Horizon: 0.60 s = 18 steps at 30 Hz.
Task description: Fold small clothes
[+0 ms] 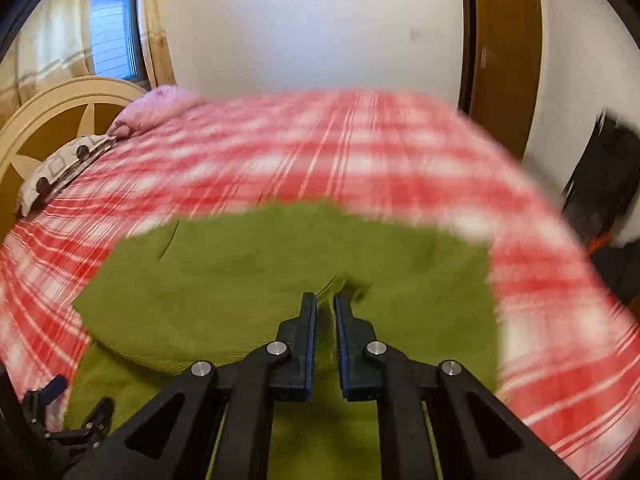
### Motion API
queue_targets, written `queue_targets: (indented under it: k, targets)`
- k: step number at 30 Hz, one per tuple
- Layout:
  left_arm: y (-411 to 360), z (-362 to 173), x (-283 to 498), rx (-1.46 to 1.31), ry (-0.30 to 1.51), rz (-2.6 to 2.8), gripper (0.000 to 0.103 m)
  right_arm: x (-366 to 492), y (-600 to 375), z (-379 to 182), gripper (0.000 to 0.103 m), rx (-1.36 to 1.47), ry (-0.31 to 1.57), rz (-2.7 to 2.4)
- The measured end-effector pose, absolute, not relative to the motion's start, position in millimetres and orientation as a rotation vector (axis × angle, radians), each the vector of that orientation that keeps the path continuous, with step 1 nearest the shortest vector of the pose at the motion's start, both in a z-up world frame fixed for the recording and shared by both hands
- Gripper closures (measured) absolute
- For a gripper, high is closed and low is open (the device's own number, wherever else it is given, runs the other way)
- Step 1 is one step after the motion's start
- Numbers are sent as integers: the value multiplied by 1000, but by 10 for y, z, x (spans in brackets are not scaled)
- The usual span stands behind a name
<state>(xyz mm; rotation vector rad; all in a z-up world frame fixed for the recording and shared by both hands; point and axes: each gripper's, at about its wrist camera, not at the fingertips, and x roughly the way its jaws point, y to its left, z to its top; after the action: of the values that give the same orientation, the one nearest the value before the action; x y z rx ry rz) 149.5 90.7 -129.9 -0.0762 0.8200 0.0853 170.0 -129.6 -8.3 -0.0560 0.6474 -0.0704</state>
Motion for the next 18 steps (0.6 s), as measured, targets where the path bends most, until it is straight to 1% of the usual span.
queue_targets:
  k: [2, 4, 6, 7, 11, 13, 14, 15, 16, 17, 18]
  targets:
    - [909, -1300, 1496, -75, 820, 86, 0, 1737, -1456, -8, 97, -89, 630, -94]
    - [914, -1299, 1506, -75, 821, 88, 0, 1814, -1619, -103, 97, -102, 655, -135]
    - [917, -1303, 1509, -73, 820, 89, 0, 1837, -1799, -263, 97, -2, 720, -106]
    - [923, -1306, 1508, -73, 820, 88, 0, 1784, -1902, -341, 97, 111, 741, -53]
    - [909, -1313, 1500, -71, 816, 92, 0, 1653, -2033, -514, 96, 395, 748, 94]
    - [903, -1314, 1499, -68, 816, 94, 0, 1652, -1983, -575, 94, 459, 746, 136]
    - [904, -1315, 1497, -70, 815, 93, 0, 1687, -1925, -617, 77, 457, 763, 134]
    - [907, -1316, 1500, -72, 815, 91, 0, 1725, -1894, -650, 47, 444, 775, 130]
    - [907, -1319, 1501, -73, 815, 91, 0, 1749, -1843, -682, 37, 432, 772, 129]
    - [906, -1319, 1504, -73, 815, 90, 0, 1756, -1812, -700, 34, 427, 767, 122]
    - [907, -1320, 1501, -74, 814, 90, 0, 1759, -1800, -724, 34, 423, 774, 117]
